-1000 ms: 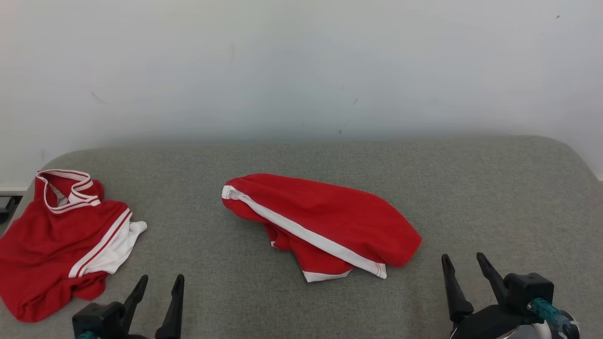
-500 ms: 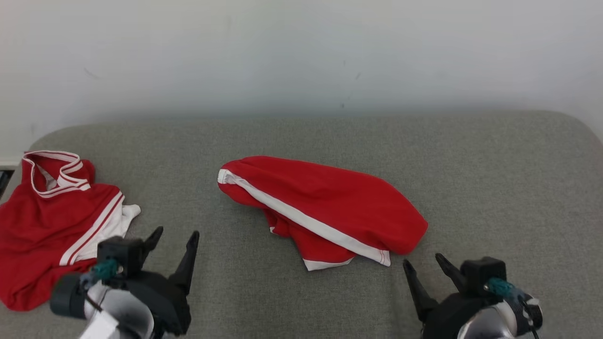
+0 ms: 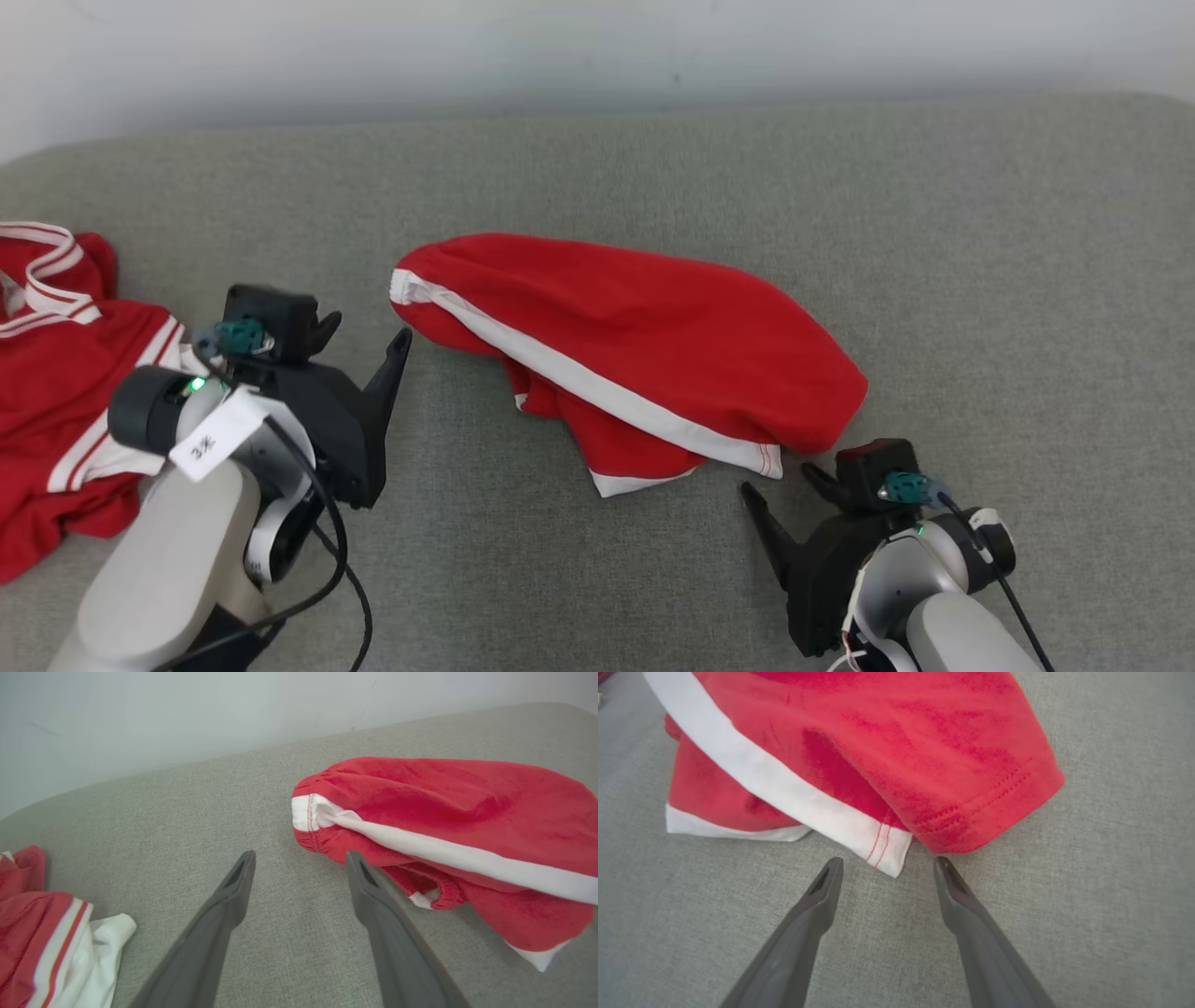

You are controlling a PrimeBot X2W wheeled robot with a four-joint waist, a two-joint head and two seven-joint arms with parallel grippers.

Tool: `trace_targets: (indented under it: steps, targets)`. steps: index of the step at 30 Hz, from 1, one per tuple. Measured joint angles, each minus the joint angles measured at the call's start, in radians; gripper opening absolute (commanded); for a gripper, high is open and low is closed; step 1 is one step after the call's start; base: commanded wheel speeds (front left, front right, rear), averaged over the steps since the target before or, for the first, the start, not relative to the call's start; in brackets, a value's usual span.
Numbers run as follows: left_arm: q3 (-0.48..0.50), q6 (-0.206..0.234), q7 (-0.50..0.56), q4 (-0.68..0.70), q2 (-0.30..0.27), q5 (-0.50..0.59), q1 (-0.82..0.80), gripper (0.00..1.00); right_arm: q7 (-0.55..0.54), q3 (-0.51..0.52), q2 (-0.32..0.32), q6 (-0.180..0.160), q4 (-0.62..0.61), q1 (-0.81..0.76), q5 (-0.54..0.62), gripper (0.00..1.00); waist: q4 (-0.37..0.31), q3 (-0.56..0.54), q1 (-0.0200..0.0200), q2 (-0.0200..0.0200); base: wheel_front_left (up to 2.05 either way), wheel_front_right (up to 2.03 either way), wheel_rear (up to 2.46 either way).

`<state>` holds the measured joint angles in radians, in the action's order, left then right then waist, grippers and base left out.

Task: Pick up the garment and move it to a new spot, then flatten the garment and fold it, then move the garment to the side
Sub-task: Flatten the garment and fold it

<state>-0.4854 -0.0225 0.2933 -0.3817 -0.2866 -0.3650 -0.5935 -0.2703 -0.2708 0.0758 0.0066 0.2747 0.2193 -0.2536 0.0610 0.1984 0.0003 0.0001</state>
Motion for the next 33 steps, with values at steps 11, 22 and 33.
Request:
trace_targets:
  steps: [11,22,33]
  targets:
    - [-0.013,-0.031,0.023,-0.117,0.048,0.022,-0.138,1.0,-0.013,-0.018,-0.007,0.011,0.041,0.066,-0.016,1.0,-0.013,0.095,-0.0002,0.0,0.0,0.0,0.0]
    - [-0.022,-0.041,0.001,-0.226,0.099,0.022,-0.208,0.22,-0.006,-0.021,-0.007,0.014,0.082,0.108,-0.027,0.64,0.002,0.118,-0.0004,-0.0001,0.0,0.0,0.0]
    - [-0.035,-0.051,-0.041,-0.289,0.114,0.024,-0.237,0.0,-0.002,-0.035,-0.007,0.027,0.111,0.124,-0.035,0.0,0.007,0.112,-0.0004,-0.0001,0.0,0.0,0.0]
